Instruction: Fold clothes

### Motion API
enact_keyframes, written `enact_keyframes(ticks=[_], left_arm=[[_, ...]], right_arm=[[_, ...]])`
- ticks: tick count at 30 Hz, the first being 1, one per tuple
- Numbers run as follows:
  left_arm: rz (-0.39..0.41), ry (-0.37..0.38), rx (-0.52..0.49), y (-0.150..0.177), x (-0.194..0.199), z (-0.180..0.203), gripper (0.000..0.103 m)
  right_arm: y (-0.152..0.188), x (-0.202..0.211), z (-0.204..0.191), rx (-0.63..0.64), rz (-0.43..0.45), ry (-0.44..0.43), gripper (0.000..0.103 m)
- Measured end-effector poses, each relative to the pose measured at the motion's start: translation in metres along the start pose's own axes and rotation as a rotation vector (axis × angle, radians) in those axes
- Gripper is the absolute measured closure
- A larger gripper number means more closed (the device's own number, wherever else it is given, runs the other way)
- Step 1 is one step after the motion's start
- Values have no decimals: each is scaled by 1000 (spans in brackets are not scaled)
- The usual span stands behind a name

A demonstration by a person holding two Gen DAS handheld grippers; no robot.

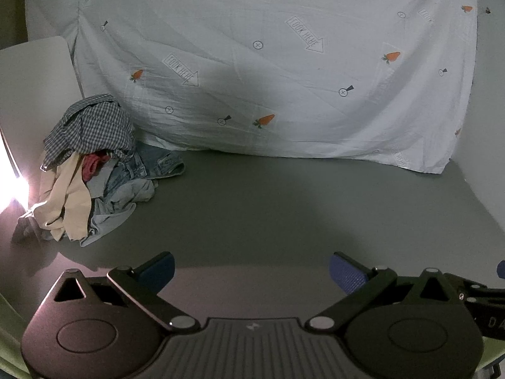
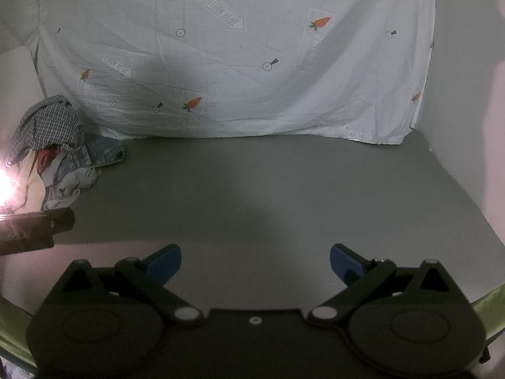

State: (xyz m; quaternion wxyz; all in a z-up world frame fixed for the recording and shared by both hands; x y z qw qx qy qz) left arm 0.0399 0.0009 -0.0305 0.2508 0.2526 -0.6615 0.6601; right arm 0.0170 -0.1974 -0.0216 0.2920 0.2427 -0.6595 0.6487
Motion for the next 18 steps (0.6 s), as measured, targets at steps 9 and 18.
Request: enact_keyframes(ticks=[9, 18], left_arm=[[2, 2, 6, -1, 2, 5, 0], [-5, 4, 10, -2, 4, 3, 0]], right_arm=[[-1, 1, -1, 4, 10, -2, 1], [-4, 5, 4, 7, 4, -3, 1]])
Point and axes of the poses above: each gripper's, at about its wrist camera, not at the fingertips, and x roughly against the way its jaws point, z to its right, y to its underside, the point moved 6 cm from there along -x, roughly the way its jaws point, and after that the axes turned 5 degrees about -z, right-handed, at the moved point
